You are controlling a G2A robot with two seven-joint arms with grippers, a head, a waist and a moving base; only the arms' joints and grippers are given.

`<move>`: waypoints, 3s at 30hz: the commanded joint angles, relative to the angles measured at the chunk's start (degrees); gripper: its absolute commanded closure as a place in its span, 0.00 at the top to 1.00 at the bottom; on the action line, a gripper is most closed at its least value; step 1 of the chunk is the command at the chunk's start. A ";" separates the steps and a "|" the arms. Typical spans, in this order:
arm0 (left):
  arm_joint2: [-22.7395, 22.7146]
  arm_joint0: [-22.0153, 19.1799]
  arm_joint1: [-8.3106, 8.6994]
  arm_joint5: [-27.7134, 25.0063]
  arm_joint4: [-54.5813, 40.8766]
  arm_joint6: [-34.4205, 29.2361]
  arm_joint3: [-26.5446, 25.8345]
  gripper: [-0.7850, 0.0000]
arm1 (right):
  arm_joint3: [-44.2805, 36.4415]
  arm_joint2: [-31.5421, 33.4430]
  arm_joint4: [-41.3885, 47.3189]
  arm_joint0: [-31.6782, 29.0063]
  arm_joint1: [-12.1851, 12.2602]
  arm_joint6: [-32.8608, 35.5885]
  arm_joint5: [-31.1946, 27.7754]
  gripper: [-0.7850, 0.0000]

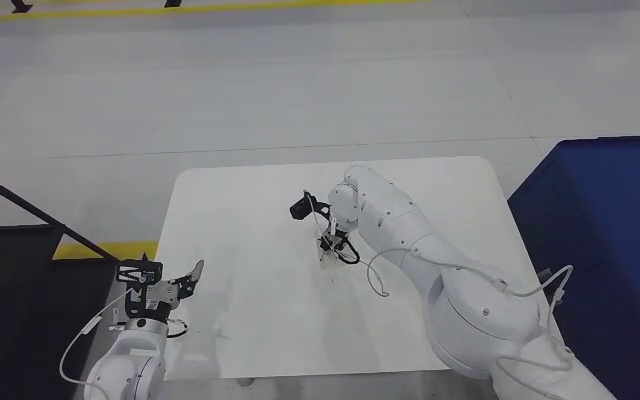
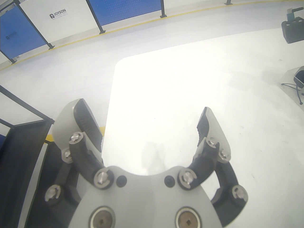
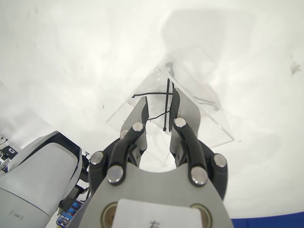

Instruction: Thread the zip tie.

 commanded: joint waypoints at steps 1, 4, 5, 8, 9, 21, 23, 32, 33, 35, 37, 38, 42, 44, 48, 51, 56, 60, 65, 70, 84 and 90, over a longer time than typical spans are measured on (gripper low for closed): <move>0.00 0.00 0.00 0.00 0.00 0.00 0.00 1.00 | 0.48 0.17 -0.19 0.00 -0.27 -0.13 -0.04 0.27; 0.00 0.00 0.00 0.00 0.00 0.00 0.00 1.00 | 1.10 0.40 -0.55 -0.11 -0.71 -0.24 0.09 0.25; 0.00 0.00 0.00 0.00 0.00 0.00 0.00 1.00 | 1.28 0.45 -0.73 -0.18 -0.85 -0.22 0.16 0.24; 0.00 0.00 0.00 0.00 0.00 0.00 0.00 1.00 | 1.75 0.65 -1.17 -0.29 -1.23 -0.35 0.35 0.00; 0.00 0.00 0.00 0.00 0.00 0.00 0.00 1.00 | 1.97 0.76 -1.32 -0.29 -1.37 -0.41 0.44 0.00; 0.00 0.00 0.00 0.00 0.00 0.00 0.00 1.00 | 3.68 3.22 0.53 1.30 -1.69 2.49 -2.02 0.00; 0.00 0.00 0.00 0.00 0.00 0.00 0.00 1.00 | 3.99 3.67 1.03 1.75 -1.53 3.61 -2.80 0.00; 0.00 0.00 0.00 0.00 0.00 0.00 0.00 1.00 | 3.35 5.29 2.08 1.81 -0.89 4.84 -3.85 0.00; 0.00 0.00 0.00 0.00 0.00 0.00 0.00 1.00 | 2.99 5.30 1.75 1.55 -0.90 4.38 -3.77 0.00; 0.00 0.00 0.00 0.00 0.00 0.00 0.00 1.00 | 2.81 5.30 1.25 1.31 -0.92 3.81 -3.60 0.01; 0.00 0.00 0.00 0.00 0.00 0.00 0.00 1.00 | 2.64 5.18 0.32 0.86 -1.01 2.93 -2.86 0.02; 0.00 0.00 0.00 0.00 0.00 0.00 0.00 1.00 | 2.65 5.07 -0.23 0.74 -1.07 2.54 -2.14 0.02; 0.00 0.00 0.00 0.00 0.00 0.00 0.00 1.00 | 2.44 4.87 -1.68 0.29 -1.32 1.61 -1.12 0.07; 0.00 0.00 0.00 0.00 0.00 0.00 0.00 1.00 | 2.38 4.75 -2.52 0.15 -1.46 1.12 -0.54 0.08; 0.00 0.00 0.00 0.00 0.00 0.00 0.00 1.00 | 2.53 4.92 -3.19 -0.08 -1.73 0.80 -0.12 0.11; 0.00 0.00 0.00 0.00 0.00 0.00 0.00 1.00 | 2.67 5.10 -3.54 -0.16 -1.93 0.77 0.08 0.12; 0.00 0.00 0.00 0.00 0.00 0.00 0.00 1.00 | 2.87 5.43 -4.07 -0.27 -2.27 0.70 0.38 0.11; 0.00 0.00 0.00 0.00 0.00 0.00 0.00 1.00 | 3.15 5.62 -4.62 -0.41 -2.54 0.71 0.75 0.10; 0.00 0.00 0.00 0.00 0.00 0.00 0.00 1.00 | 3.68 5.99 -5.02 -0.57 -2.83 0.72 1.46 0.03; 0.00 0.00 0.00 0.00 0.00 0.00 0.00 1.00 | 4.22 6.33 -5.51 -0.74 -3.03 0.54 2.29 0.03; 0.00 0.00 0.00 0.00 0.00 0.00 0.00 1.00 | 5.21 8.29 -4.78 0.73 -2.93 2.88 0.74 0.00; 0.00 0.00 0.00 0.00 0.00 0.00 0.00 1.00 | 5.94 10.01 -2.46 2.05 -2.14 6.26 -2.24 0.00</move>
